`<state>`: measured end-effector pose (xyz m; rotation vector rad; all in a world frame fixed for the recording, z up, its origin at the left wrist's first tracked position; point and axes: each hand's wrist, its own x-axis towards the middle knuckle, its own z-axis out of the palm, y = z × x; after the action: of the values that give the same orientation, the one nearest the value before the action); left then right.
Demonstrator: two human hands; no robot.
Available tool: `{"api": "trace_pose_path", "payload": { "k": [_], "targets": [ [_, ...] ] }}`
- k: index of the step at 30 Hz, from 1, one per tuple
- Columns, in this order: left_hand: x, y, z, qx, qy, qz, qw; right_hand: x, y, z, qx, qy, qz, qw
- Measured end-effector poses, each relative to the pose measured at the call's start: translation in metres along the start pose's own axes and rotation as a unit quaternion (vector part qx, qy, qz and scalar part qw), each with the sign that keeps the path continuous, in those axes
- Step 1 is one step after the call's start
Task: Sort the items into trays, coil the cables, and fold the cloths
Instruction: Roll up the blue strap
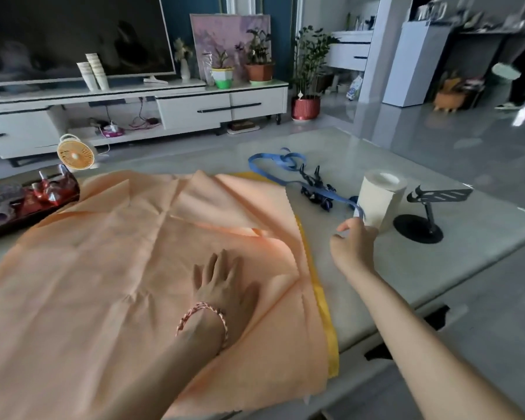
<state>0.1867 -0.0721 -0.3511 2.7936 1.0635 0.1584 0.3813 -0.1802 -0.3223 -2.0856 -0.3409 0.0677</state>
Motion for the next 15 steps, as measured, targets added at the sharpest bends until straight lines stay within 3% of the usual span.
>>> {"api": "trace_pose_path", "payload": {
  "k": [3, 10, 12, 15],
  "targets": [
    [0.0, 0.0, 0.003, 0.003, 0.009, -0.008, 1.0, 0.01, -0.002, 0.001, 0.146, -0.004, 0.111, 0.983],
    [-0.003, -0.001, 0.001, -0.048, 0.044, 0.001, 0.998, 0.017, -0.012, -0.002, 0.3, -0.061, 0.163, 0.938],
    [-0.001, -0.001, -0.002, -0.099, 0.068, 0.006, 0.993, 0.012, -0.017, -0.004, 0.296, -0.05, 0.117, 0.947],
    [-0.003, 0.002, -0.014, -0.298, 0.139, 0.016, 0.944, -0.007, -0.038, -0.003, 0.162, 0.0, -0.09, 0.983]
  ]
}}
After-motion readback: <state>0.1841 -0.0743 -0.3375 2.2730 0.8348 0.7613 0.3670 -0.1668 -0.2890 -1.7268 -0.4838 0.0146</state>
